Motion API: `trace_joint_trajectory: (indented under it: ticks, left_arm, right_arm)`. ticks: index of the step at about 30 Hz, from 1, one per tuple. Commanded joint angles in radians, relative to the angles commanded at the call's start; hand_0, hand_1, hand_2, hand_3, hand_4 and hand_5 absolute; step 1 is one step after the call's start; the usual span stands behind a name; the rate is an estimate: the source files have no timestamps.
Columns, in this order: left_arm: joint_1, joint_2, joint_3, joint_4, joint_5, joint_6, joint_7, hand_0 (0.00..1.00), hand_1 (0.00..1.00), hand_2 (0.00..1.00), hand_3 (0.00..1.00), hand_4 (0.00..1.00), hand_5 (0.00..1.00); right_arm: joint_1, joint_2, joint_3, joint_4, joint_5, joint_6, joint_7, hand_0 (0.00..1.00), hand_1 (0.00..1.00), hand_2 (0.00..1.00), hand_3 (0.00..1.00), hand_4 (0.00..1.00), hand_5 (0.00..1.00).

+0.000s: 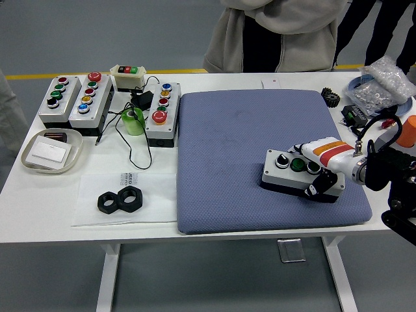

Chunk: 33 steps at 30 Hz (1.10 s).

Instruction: Pick up the button,place it on the desk,press the button,press the button

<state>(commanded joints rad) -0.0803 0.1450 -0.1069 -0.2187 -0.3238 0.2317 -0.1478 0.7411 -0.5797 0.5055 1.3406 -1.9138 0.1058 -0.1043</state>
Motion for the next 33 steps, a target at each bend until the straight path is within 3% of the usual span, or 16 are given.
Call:
trace_joint_trajectory:
  ticks: [9,33]
  left_arm:
    - [-0.002,0.0,0.001,0.0,-0.003,0.0,-0.001,0.697,0.832,0.893,0.826,0.643,0.998]
    - [-0.001,-0.001,-0.004,0.001,0.004,0.001,0.002,0.698,0.833,0.892,0.826,0.642,0.998]
  right_arm:
    - [0.031,-0.015,-0.048,0.023,-0.061,-0.002,0.051,0.63,0.483,0.522,0.807,0.928,0.134]
    - [0.056,-0.024,-0.068,0.03,-0.138,0.016,0.073,0.66,0.515,0.559,0.834,0.913,0.089]
